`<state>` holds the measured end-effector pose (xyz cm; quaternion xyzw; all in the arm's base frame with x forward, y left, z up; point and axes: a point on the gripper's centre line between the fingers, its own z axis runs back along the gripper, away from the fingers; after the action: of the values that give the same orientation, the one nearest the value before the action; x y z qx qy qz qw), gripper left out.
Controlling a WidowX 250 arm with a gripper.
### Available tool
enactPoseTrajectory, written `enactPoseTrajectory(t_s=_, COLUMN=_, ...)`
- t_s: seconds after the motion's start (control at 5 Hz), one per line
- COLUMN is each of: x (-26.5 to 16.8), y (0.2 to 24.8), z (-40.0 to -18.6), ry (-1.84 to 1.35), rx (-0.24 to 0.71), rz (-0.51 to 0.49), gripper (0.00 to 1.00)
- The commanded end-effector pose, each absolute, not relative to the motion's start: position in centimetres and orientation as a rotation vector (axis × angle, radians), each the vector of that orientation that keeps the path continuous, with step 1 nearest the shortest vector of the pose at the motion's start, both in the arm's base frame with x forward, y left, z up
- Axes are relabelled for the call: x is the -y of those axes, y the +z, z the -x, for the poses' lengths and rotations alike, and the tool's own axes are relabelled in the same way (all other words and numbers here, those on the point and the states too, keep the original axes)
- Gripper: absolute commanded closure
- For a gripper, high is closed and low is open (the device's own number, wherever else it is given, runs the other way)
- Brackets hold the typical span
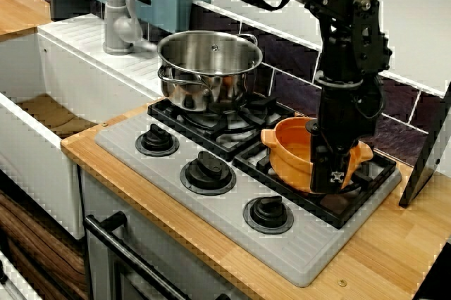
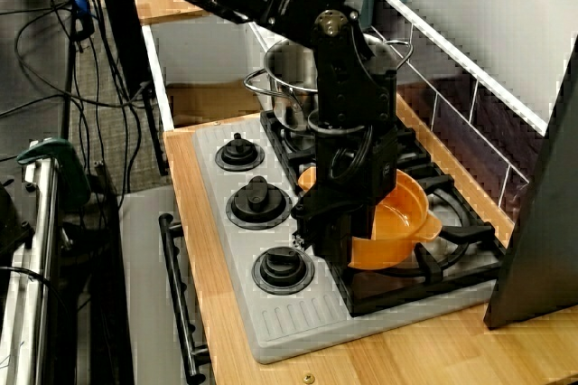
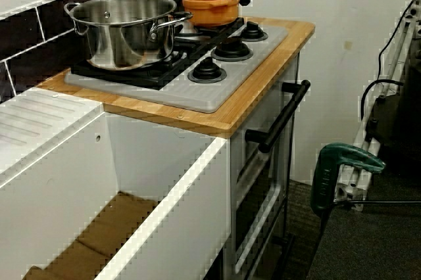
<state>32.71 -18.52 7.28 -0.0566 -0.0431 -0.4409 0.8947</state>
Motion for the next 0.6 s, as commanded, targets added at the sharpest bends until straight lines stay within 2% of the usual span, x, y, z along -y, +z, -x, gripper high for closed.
enactPoseTrajectory(t_s=0.0, x=18.3, y=8.9, z=-32.4, ry=-0.912, rx=0.156, rz=0.109, gripper=1.00)
enactPoseTrajectory(t_s=0.4, x=17.0, y=11.4, z=-32.1, ry=-0.904, rx=0.199, rz=0.111, gripper=1.00)
